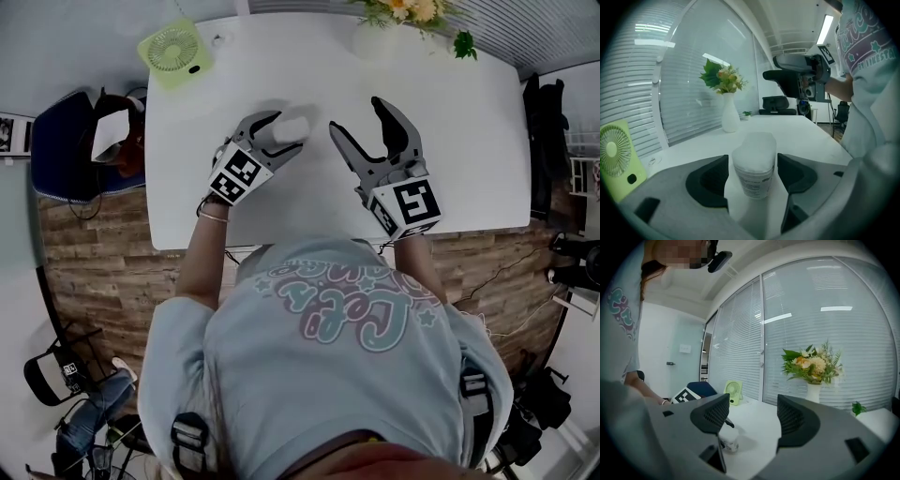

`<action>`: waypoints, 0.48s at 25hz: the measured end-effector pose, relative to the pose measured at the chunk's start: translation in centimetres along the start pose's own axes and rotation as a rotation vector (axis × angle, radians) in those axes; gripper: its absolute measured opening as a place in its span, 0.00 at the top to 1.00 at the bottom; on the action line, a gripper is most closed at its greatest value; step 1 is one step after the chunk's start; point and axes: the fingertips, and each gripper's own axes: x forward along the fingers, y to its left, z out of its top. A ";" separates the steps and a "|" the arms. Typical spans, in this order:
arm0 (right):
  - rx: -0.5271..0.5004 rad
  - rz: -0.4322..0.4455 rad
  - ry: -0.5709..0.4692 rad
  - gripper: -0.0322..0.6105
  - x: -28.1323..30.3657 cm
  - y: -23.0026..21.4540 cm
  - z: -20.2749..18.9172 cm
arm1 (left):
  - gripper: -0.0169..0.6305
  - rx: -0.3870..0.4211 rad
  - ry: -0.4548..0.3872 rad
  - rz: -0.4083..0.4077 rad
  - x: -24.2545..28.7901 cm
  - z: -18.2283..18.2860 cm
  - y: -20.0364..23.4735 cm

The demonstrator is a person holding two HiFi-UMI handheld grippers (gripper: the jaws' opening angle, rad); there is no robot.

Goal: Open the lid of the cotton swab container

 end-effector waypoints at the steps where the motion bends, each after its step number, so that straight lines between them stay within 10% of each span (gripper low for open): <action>1: 0.000 0.002 0.001 0.47 0.0 0.0 0.0 | 0.51 0.001 0.005 -0.008 0.3 -0.1 -0.1; 12: 0.004 0.029 -0.009 0.47 0.3 0.9 0.2 | 0.51 0.026 0.062 -0.067 1.9 -0.3 -0.6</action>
